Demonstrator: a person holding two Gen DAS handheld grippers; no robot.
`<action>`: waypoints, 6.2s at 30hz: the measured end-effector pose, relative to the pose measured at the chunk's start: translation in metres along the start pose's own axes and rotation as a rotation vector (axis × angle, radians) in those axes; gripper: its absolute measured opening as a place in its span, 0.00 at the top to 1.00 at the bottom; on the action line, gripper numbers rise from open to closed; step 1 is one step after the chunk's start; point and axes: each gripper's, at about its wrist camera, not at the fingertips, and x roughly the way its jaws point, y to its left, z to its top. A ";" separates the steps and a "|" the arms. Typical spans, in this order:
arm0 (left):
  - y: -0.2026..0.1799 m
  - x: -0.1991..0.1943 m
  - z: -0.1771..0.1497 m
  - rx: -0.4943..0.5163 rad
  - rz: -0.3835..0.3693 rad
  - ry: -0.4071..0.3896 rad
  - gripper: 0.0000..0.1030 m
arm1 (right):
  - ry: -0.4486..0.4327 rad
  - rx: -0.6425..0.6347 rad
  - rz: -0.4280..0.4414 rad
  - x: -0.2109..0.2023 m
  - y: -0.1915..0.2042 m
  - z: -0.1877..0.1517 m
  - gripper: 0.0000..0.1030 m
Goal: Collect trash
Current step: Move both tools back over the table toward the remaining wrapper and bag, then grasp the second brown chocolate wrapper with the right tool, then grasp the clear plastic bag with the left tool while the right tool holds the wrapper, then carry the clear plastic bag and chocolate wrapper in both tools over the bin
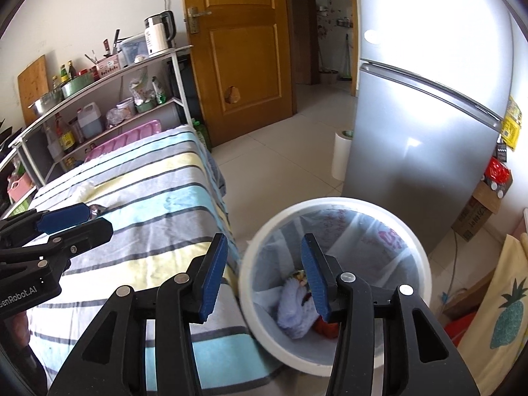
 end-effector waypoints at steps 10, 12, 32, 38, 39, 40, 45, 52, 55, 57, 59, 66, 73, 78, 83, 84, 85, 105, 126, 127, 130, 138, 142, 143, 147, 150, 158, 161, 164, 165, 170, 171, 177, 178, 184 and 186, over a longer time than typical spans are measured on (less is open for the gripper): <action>0.062 -0.025 -0.013 -0.086 0.094 -0.023 0.50 | 0.023 -0.066 0.087 0.017 0.057 0.001 0.54; 0.077 -0.029 -0.016 -0.105 0.118 -0.023 0.50 | 0.029 -0.079 0.107 0.020 0.070 0.002 0.54; 0.218 -0.064 -0.051 -0.286 0.298 -0.001 0.50 | 0.146 -0.174 0.277 0.073 0.193 0.010 0.54; 0.244 -0.062 -0.053 -0.316 0.306 0.002 0.50 | 0.202 -0.198 0.320 0.096 0.228 0.014 0.54; 0.247 -0.062 -0.052 -0.323 0.297 -0.001 0.50 | 0.214 -0.189 0.330 0.101 0.231 0.015 0.54; 0.250 -0.060 -0.052 -0.334 0.289 -0.002 0.50 | 0.224 -0.179 0.342 0.106 0.234 0.015 0.54; 0.259 -0.052 -0.052 -0.353 0.275 0.011 0.50 | 0.318 -0.073 0.349 0.137 0.237 0.022 0.52; 0.267 -0.042 -0.049 -0.365 0.268 0.025 0.50 | 0.304 -0.055 0.307 0.153 0.249 0.035 0.49; 0.269 -0.040 -0.048 -0.372 0.265 0.026 0.50 | 0.287 -0.079 0.283 0.154 0.254 0.035 0.49; 0.271 -0.037 -0.046 -0.379 0.269 0.032 0.50 | 0.269 -0.105 0.263 0.154 0.258 0.034 0.49; 0.272 -0.034 -0.045 -0.380 0.265 0.033 0.50 | 0.252 -0.139 0.241 0.154 0.262 0.032 0.50; 0.269 -0.020 -0.039 -0.373 0.250 0.055 0.50 | 0.228 -0.157 0.266 0.151 0.256 0.029 0.64; 0.256 -0.003 -0.030 -0.338 0.218 0.071 0.50 | 0.218 -0.204 0.296 0.148 0.249 0.028 0.82; 0.248 0.012 -0.021 -0.309 0.181 0.082 0.50 | 0.216 -0.197 0.308 0.146 0.236 0.030 0.83; 0.242 0.030 -0.014 -0.299 0.138 0.095 0.50 | 0.204 -0.171 0.299 0.142 0.219 0.035 0.83; 0.241 0.032 -0.014 -0.294 0.137 0.094 0.50 | 0.197 -0.170 0.301 0.140 0.217 0.036 0.83; 0.240 0.035 -0.013 -0.291 0.139 0.096 0.50 | 0.192 -0.170 0.302 0.138 0.215 0.037 0.83; 0.233 0.078 0.003 -0.192 0.145 0.113 0.50 | 0.209 -0.156 0.311 0.147 0.206 0.035 0.83; 0.228 0.069 -0.001 -0.194 0.148 0.113 0.76 | 0.198 -0.158 0.303 0.148 0.207 0.034 0.83; 0.228 0.068 -0.002 -0.196 0.148 0.112 0.76 | 0.197 -0.157 0.304 0.148 0.206 0.035 0.83; 0.226 0.064 -0.002 -0.198 0.145 0.105 0.76 | 0.191 -0.155 0.304 0.146 0.205 0.035 0.83; 0.214 0.045 -0.007 -0.200 0.133 0.092 0.76 | 0.172 -0.145 0.313 0.135 0.202 0.037 0.83; 0.204 0.031 -0.009 -0.200 0.124 0.072 0.76 | 0.151 -0.142 0.320 0.122 0.199 0.038 0.83; 0.201 0.026 -0.009 -0.199 0.121 0.063 0.76 | 0.145 -0.143 0.320 0.119 0.198 0.038 0.83; 0.188 0.011 -0.008 -0.189 0.119 0.047 0.76 | 0.125 -0.140 0.321 0.104 0.190 0.037 0.83; 0.177 -0.001 -0.008 -0.181 0.116 0.026 0.76 | 0.105 -0.135 0.319 0.091 0.184 0.036 0.83; 0.142 -0.025 -0.003 -0.143 0.088 -0.021 0.76 | 0.049 -0.116 0.298 0.054 0.159 0.035 0.83; 0.126 -0.031 0.000 -0.123 0.074 -0.033 0.76 | 0.029 -0.101 0.287 0.041 0.147 0.033 0.83; 0.110 -0.035 0.002 -0.104 0.057 -0.043 0.76 | 0.014 -0.082 0.272 0.029 0.136 0.031 0.83; 0.104 -0.035 0.003 -0.092 0.053 -0.048 0.76 | 0.008 -0.075 0.268 0.025 0.131 0.030 0.83; 0.071 -0.036 0.006 -0.045 0.028 -0.063 0.76 | -0.013 -0.044 0.226 0.009 0.104 0.024 0.83; 0.064 -0.035 0.007 -0.037 0.015 -0.062 0.76 | -0.019 -0.036 0.217 0.006 0.097 0.022 0.83; 0.020 -0.026 0.013 0.023 -0.029 -0.061 0.76 | -0.043 0.010 0.154 -0.014 0.057 0.017 0.83; 0.012 -0.024 0.014 0.041 -0.027 -0.063 0.76 | -0.048 0.017 0.142 -0.017 0.050 0.017 0.83; -0.037 -0.008 0.024 0.107 -0.090 -0.056 0.76 | -0.067 0.059 0.064 -0.034 0.007 0.013 0.83; -0.052 -0.001 0.026 0.123 -0.110 -0.048 0.76 | -0.071 0.076 0.032 -0.039 -0.009 0.011 0.83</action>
